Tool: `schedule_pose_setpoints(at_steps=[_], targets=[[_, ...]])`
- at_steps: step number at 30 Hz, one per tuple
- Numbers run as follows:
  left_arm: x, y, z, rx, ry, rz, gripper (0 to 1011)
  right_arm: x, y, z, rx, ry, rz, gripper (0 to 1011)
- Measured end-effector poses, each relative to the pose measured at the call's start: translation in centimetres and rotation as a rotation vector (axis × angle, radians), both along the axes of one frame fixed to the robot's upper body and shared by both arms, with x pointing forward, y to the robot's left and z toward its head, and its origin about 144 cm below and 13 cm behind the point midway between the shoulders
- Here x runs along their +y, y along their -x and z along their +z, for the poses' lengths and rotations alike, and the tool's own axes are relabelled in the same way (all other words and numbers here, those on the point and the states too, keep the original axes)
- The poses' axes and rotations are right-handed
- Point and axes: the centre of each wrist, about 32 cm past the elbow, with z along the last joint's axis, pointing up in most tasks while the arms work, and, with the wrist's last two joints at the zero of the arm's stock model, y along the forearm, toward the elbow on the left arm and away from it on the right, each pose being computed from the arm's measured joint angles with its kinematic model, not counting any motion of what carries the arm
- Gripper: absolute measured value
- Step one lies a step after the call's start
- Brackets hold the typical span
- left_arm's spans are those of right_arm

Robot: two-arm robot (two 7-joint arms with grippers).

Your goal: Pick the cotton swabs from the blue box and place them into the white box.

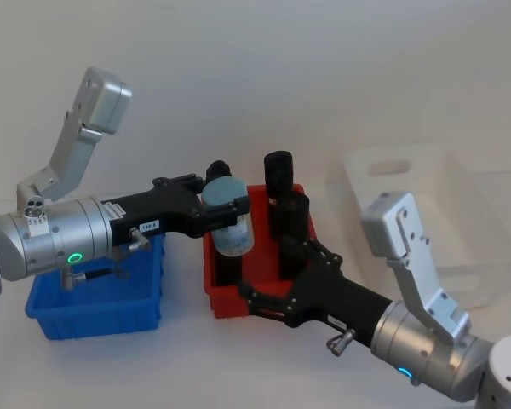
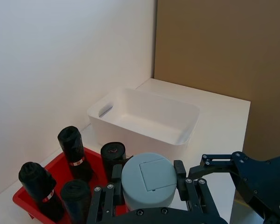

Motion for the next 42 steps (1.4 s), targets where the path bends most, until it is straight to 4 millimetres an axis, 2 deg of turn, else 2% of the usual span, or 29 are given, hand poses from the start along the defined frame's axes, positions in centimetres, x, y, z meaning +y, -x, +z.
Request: schedule_pose_setpoints(at_steps=[17,42], targets=[[0.0,0.0,0.0,0.0,0.0,-0.002,664,2.3,-1.5,1.0,-0.045,0.024,0.001,1002],[0.0,0.0,0.0,0.0,0.0,-0.001,664,4.6,-3.6,0.8,-0.049,0.06,-0.062,1002]])
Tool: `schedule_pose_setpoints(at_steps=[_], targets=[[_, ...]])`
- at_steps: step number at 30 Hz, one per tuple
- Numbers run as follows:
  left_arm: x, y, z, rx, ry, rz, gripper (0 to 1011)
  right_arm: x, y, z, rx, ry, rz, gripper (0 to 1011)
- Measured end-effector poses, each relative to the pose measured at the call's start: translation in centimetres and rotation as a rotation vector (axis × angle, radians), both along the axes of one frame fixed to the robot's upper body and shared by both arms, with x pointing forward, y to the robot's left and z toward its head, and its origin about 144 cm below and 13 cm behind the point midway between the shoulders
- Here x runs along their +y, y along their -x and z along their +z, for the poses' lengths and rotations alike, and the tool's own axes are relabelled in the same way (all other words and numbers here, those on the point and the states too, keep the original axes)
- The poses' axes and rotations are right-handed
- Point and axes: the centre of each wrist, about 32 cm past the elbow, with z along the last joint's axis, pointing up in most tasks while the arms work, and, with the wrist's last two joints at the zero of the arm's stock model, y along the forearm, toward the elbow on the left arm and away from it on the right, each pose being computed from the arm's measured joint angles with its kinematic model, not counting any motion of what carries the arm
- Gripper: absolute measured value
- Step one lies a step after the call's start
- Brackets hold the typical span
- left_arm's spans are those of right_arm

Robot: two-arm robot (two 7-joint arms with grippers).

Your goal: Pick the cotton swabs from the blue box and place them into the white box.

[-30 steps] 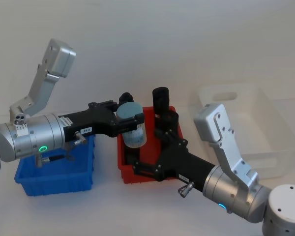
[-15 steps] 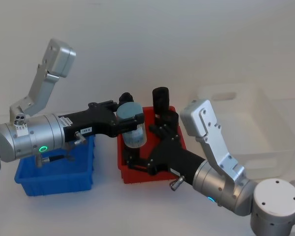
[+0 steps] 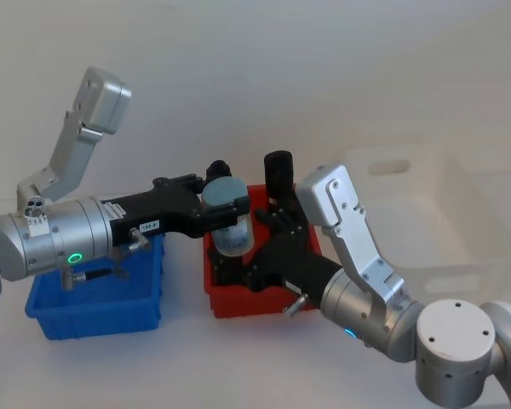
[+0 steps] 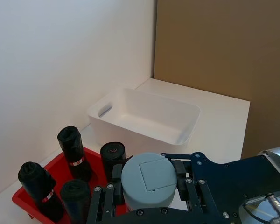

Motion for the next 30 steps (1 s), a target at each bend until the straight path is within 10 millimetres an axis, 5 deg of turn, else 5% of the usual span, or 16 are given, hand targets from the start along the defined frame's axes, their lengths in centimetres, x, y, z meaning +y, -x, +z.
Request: schedule_pose_setpoints(at_steps=[5,16,21,30], targets=[[0.0,0.0,0.0,0.0,0.0,0.0,664,0.3,-0.4,-0.1,0.003,-0.002,-0.006,945],[0.0,0.0,0.0,0.0,0.0,0.002,664,0.8,-1.1,-0.3,0.004,-0.015,0.003,636],[0.0,0.0,0.0,-0.001,-0.001,0.003,669,0.9,-1.3,-0.3,0.004,-0.02,0.009,635],[0.0,0.0,0.0,0.0,0.0,0.001,927,1.0,-1.3,-0.3,0.002,-0.026,0.02,635]])
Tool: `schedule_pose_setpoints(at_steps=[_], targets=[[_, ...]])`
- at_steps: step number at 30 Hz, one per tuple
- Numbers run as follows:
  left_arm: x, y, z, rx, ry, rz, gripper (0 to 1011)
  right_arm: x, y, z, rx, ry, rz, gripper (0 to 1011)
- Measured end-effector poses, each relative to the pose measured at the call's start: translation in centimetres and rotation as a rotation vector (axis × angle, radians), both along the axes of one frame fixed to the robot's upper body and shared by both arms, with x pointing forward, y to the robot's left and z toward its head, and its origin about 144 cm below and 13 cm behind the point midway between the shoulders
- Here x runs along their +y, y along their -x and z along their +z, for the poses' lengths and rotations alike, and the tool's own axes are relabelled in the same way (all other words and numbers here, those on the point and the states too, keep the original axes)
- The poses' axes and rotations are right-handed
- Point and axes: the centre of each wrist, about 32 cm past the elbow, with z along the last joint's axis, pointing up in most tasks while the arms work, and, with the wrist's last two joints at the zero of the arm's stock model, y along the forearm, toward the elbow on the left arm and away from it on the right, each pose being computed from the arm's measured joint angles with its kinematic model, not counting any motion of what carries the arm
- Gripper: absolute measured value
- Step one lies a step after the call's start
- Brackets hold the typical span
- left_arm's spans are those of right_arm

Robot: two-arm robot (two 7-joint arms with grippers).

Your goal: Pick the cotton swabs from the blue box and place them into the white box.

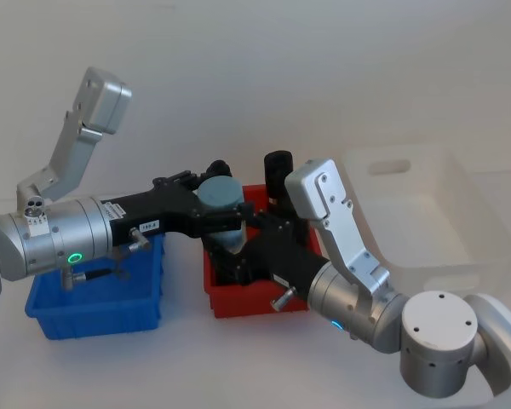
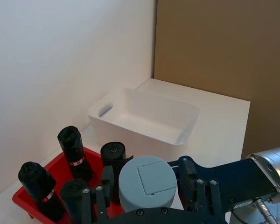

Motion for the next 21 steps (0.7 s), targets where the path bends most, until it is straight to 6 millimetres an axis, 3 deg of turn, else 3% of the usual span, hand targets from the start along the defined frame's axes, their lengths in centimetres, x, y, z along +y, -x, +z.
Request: schedule_pose_setpoints(at_steps=[4,21], targets=[[0.0,0.0,0.0,0.0,0.0,0.0,1004,0.0,0.1,0.0,-0.001,-0.002,-0.007,635],[0.0,0.0,0.0,0.0,0.0,-0.001,1004,-1.4,1.2,-0.3,-0.004,-0.017,-0.146,635]])
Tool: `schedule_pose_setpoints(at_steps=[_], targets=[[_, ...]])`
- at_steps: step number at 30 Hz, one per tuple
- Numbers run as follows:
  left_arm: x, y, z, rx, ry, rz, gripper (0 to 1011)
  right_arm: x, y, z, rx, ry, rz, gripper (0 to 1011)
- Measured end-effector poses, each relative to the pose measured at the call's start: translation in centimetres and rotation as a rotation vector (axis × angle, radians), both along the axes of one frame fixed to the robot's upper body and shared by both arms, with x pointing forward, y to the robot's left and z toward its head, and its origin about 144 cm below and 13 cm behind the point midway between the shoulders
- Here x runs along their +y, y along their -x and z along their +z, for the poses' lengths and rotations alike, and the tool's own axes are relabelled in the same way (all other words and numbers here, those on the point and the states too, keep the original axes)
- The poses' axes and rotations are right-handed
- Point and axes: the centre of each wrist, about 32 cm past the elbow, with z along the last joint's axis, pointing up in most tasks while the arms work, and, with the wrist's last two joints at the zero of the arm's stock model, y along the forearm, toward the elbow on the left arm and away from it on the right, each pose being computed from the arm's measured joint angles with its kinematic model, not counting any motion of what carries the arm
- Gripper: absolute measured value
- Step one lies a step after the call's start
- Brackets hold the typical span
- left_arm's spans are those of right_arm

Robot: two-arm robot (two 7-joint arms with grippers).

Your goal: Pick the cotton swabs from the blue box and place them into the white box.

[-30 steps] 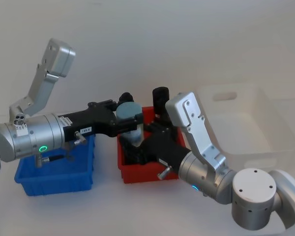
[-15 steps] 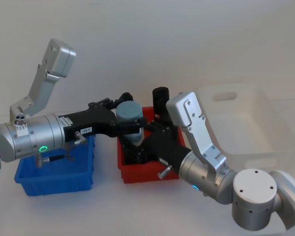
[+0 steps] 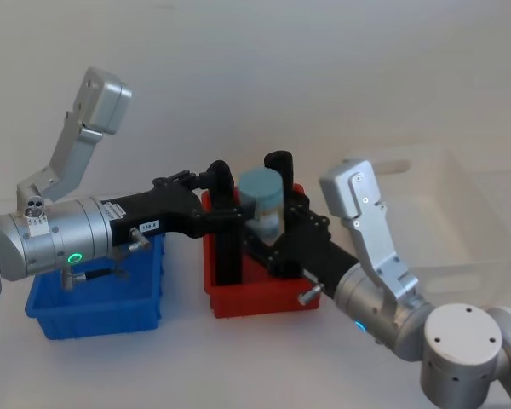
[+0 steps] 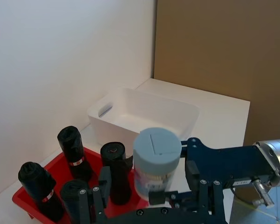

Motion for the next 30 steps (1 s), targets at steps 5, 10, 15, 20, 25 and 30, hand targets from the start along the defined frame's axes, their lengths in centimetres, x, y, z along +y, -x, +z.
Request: schedule_pose_setpoints(at_steps=[5,10,15,20,25,30], targets=[[0.0,0.0,0.0,0.0,0.0,0.0,1004,-1.1,0.4,-0.2,0.001,-0.011,-0.072,635],[0.0,0.0,0.0,0.0,0.0,0.0,1004,-2.3,0.6,-0.2,-0.001,-0.022,-0.14,635],[0.0,0.0,0.0,0.0,0.0,0.0,1004,-3.9,0.7,-0.4,0.0,-0.031,-0.22,635],[0.0,0.0,0.0,0.0,0.0,0.0,1004,-5.4,0.5,-0.5,0.001,-0.034,-0.289,635],[0.0,0.0,0.0,0.0,0.0,0.0,1004,-7.2,-0.2,-0.9,0.02,-0.033,-0.374,635],[0.0,0.0,0.0,0.0,0.0,0.0,1004,-8.6,-1.0,-1.3,0.045,-0.03,-0.432,635]])
